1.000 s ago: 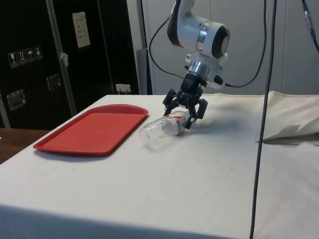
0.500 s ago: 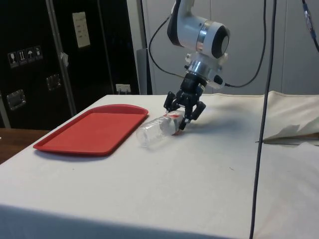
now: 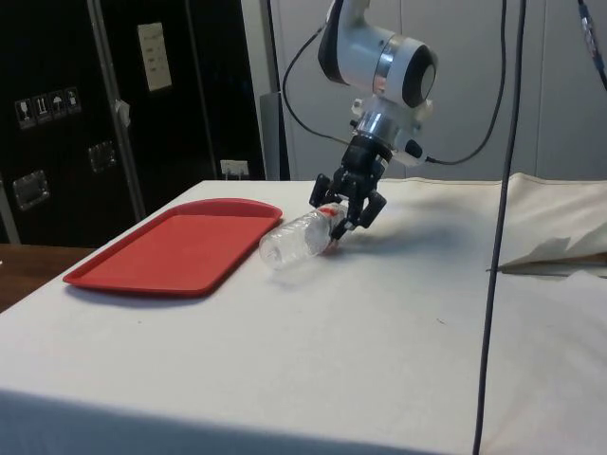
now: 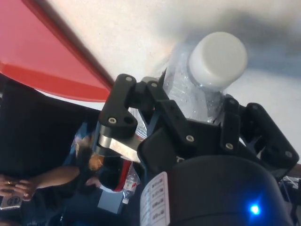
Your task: Place the bottle upright on the tray.
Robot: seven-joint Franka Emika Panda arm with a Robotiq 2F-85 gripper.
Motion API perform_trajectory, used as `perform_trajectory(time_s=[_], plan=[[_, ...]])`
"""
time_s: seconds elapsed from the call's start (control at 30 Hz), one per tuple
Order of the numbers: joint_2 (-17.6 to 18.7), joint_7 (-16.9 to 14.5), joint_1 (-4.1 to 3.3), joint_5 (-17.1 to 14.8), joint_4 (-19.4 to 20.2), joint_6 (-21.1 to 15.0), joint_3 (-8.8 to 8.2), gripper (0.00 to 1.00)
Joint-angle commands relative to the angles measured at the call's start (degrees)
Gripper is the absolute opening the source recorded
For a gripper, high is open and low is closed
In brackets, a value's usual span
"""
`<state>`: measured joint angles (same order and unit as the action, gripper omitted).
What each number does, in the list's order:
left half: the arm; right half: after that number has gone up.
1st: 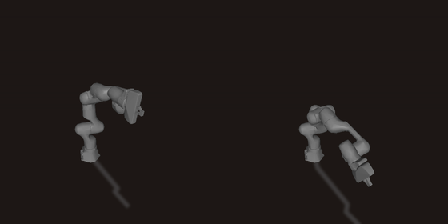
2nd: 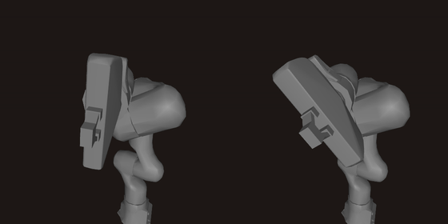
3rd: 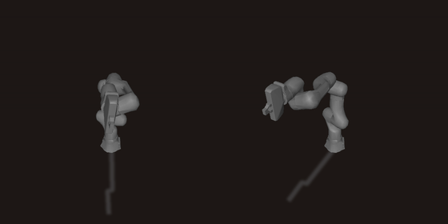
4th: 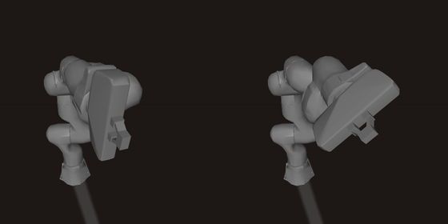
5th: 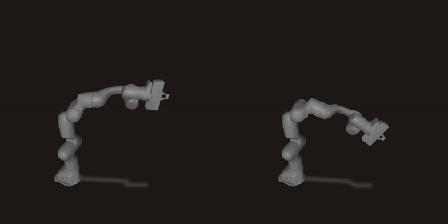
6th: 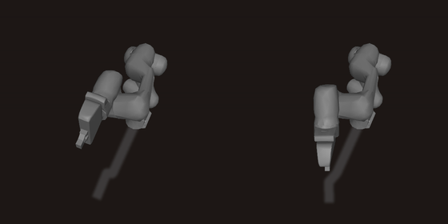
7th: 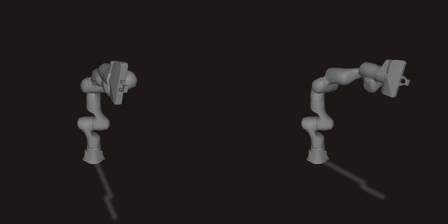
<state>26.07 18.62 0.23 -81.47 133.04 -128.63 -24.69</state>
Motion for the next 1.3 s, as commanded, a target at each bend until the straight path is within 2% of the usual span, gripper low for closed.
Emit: perform_trajectory(time_s=[0.0,0.03,0.07,0.2,0.3,0.33,0.37,0.63,0.67,0.7,0.73,0.93,0.97,1.0,1.17,1.23,1.27], plan=[[-0.92,0.34,-0.57,0.29,0.52,-0.74,-0.11,0.00],[-0.17,0.00,-0.11,0.06,0.06,0.00,0.00,0.00],[-1.26,0.46,-0.74,0.46,0.69,-0.97,-0.11,0.00],[-3.50,1.20,-1.43,1.32,1.78,-2.29,0.11,0.00],[-4.98,1.66,-1.78,1.83,2.46,-3.21,0.34,0.00],[-4.35,0.80,-1.15,1.26,2.06,-2.23,0.46,0.00],[-5.50,1.83,-1.83,2.06,2.69,-3.50,0.46,0.00],[-9.28,4.13,-2.41,4.47,3.67,-5.33,1.03,0.00],[-8.71,3.15,-1.89,3.72,3.38,-4.41,1.09,0.00],[-9.63,4.41,-2.46,4.70,3.67,-5.44,1.03,0.00],[-9.91,4.76,-2.52,5.04,3.67,-5.50,1.03,0.00],[-12.15,7.28,-2.64,7.28,3.27,-5.90,1.20,0.00],[-12.09,6.42,-2.29,6.70,3.27,-5.33,1.26,0.00],[-12.66,7.96,-2.58,7.91,3.04,-5.84,1.20,0.00],[-13.98,9.85,-2.64,9.34,2.29,-5.61,1.20,0.00],[-13.81,8.94,-2.35,8.71,2.12,-5.27,1.26,0.00],[-14.21,10.20,-2.64,9.63,2.18,-5.56,1.20,0.00]])
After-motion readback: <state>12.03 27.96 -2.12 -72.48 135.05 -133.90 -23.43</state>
